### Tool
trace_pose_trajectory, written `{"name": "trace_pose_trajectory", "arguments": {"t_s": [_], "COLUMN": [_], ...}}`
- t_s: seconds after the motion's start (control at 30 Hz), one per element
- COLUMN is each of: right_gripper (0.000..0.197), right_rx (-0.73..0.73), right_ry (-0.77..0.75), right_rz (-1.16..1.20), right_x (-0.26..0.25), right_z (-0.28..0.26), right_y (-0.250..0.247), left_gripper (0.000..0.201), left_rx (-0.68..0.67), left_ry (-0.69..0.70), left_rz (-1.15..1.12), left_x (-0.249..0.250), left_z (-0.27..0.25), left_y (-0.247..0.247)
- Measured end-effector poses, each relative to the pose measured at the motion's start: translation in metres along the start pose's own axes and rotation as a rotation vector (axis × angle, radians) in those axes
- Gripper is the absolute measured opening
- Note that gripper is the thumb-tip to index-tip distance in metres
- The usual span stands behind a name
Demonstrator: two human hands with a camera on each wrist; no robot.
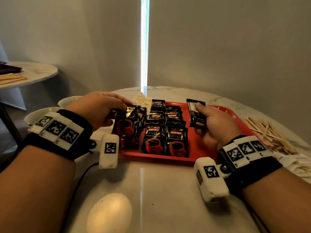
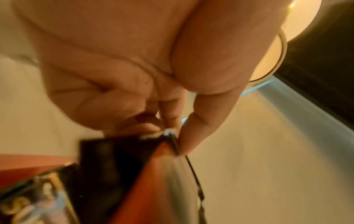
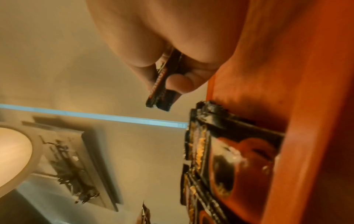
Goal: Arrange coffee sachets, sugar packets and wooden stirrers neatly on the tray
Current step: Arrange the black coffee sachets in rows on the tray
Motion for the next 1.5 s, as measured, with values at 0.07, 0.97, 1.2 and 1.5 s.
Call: {"name": "trace_pose_trajectory", "arguments": {"t_s": [0.07, 0.97, 1.2, 1.5], "right_gripper": [0.021, 0.038, 0.034, 0.012], "right_rx": [0.011, -0.018, -0.022, 0.009], "right_ry": [0.017, 0.036, 0.031, 0.029], "right_rz": [-0.016, -0.064, -0.053, -0.008], "right_x": [0.005, 0.012, 0.01, 0.003], "right_z": [0.002, 0.005, 0.002, 0.0], "right_y": [-0.003, -0.004, -0.002, -0.001], "left_gripper": [0.023, 0.029, 0.022, 0.014], "left_rx": [0.0, 0.029, 0.103, -0.061], "left_ry": [-0.054, -0.239, -0.165, -0.063], "left_rz": [0.081, 0.27, 0.232, -0.059], "left_x": [-0.006, -0.019, -0.01, 0.003], "left_z": [0.003, 0.009, 0.001, -0.009], "left_y": [0.002, -0.007, -0.004, 0.014]}}
Point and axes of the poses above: each hand's wrist, its own z-axis towards the middle knuckle, its own y-axis out of the palm, x = y × z, the point moved 5 cm from there along z, towards the middle knuckle, and after that the axes turned 14 degrees about -y, right-handed, at the moved point
